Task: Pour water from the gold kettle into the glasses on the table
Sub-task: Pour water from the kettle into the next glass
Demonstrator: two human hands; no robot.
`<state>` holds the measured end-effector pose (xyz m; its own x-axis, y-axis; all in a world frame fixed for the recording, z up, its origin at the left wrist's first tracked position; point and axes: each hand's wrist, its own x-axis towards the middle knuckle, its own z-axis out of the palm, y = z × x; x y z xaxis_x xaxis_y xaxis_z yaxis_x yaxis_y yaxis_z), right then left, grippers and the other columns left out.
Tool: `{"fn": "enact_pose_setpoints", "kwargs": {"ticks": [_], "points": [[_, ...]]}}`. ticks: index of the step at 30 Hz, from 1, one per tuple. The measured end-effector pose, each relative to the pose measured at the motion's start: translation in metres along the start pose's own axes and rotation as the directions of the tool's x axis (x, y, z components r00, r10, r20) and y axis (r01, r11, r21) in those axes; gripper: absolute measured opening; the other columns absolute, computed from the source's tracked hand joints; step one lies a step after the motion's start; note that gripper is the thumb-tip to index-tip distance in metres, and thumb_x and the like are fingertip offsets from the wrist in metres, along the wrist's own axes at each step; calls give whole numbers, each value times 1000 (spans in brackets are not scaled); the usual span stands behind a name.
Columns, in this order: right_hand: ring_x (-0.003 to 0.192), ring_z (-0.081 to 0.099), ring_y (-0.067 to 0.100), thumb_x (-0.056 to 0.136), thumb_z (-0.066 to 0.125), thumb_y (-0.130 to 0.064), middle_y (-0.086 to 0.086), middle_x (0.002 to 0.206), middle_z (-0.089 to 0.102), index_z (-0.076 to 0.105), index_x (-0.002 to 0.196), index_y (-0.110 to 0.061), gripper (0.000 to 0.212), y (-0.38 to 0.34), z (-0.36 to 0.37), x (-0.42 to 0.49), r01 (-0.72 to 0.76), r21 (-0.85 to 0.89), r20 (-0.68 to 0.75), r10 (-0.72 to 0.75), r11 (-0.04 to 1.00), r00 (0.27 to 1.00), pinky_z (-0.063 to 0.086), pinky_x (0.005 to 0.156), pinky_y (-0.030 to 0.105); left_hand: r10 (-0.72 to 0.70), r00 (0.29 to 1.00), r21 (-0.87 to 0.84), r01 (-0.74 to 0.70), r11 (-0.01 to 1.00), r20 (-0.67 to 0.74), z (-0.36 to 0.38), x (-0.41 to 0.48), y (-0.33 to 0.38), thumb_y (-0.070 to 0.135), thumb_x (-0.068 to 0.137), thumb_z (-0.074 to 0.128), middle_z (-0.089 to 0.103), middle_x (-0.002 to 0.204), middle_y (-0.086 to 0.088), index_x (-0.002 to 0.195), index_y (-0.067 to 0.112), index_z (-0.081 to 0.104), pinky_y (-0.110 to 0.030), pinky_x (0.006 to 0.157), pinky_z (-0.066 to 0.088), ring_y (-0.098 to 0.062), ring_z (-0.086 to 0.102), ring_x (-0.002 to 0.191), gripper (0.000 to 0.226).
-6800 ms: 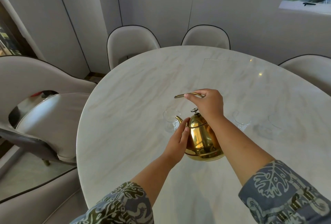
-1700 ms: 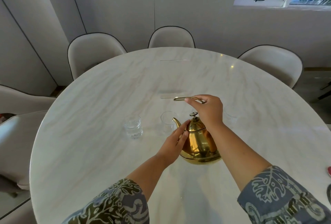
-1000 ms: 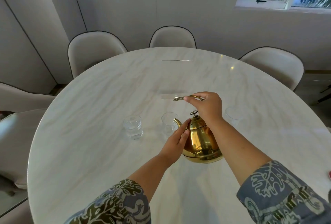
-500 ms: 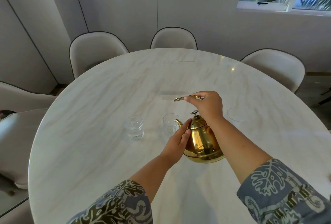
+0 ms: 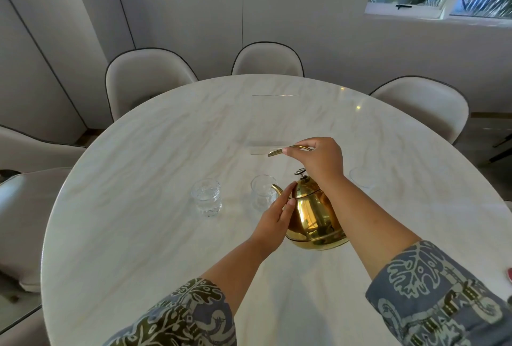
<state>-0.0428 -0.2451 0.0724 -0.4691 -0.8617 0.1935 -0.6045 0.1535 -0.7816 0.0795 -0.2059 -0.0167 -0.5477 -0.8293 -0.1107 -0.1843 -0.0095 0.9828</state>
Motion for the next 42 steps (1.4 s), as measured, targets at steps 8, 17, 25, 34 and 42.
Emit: {"fn": "enact_pose_setpoints", "kwargs": {"ticks": [8, 17, 25, 34, 42], "points": [[87, 60, 14, 74, 77, -42, 4, 103, 72, 74, 102, -10, 43, -5, -3, -3, -5, -9, 22, 5, 1000, 1000, 50, 72, 28, 5, 1000, -17, -5, 1000, -11, 1, -3, 2, 38, 100, 25, 38, 146, 4, 143, 41, 24, -22, 103, 31, -10, 37, 126, 43], [80, 58, 13, 75, 76, -40, 4, 99, 72, 74, 98, -11, 36, -12, -7, -6, -14, -15, 43, 14, 1000, 999, 52, 71, 29, 8, 1000, -33, -9, 999, -7, 3, -6, 7, 36, 101, 24, 39, 134, 12, 143, 41, 24, -20, 101, 31, -6, 36, 119, 42], [78, 55, 11, 76, 76, -37, 4, 102, 72, 73, 99, -12, 34, -19, -9, -8, -13, -19, 54, 14, 1000, 998, 50, 70, 28, 19, 1000, -43, -20, 999, -11, 4, -7, 9, 36, 101, 24, 39, 128, 15, 142, 41, 24, -21, 101, 33, -6, 37, 119, 42], [78, 55, 11, 75, 77, -37, 3, 101, 72, 73, 98, -13, 33, -24, -10, -6, -27, -36, 75, 29, 999, 997, 52, 75, 33, 18, 1000, -60, -19, 998, -24, 5, -5, 8, 37, 100, 25, 39, 129, 14, 142, 42, 25, -29, 109, 32, -8, 37, 121, 42], [75, 57, 12, 73, 78, -38, 3, 100, 72, 73, 101, -13, 38, -24, -9, -3, -33, -44, 89, 37, 998, 995, 53, 77, 34, 4, 999, -62, -6, 998, -32, 5, -3, 6, 40, 100, 25, 41, 141, 6, 142, 44, 25, -33, 112, 32, -14, 38, 127, 42]]}}
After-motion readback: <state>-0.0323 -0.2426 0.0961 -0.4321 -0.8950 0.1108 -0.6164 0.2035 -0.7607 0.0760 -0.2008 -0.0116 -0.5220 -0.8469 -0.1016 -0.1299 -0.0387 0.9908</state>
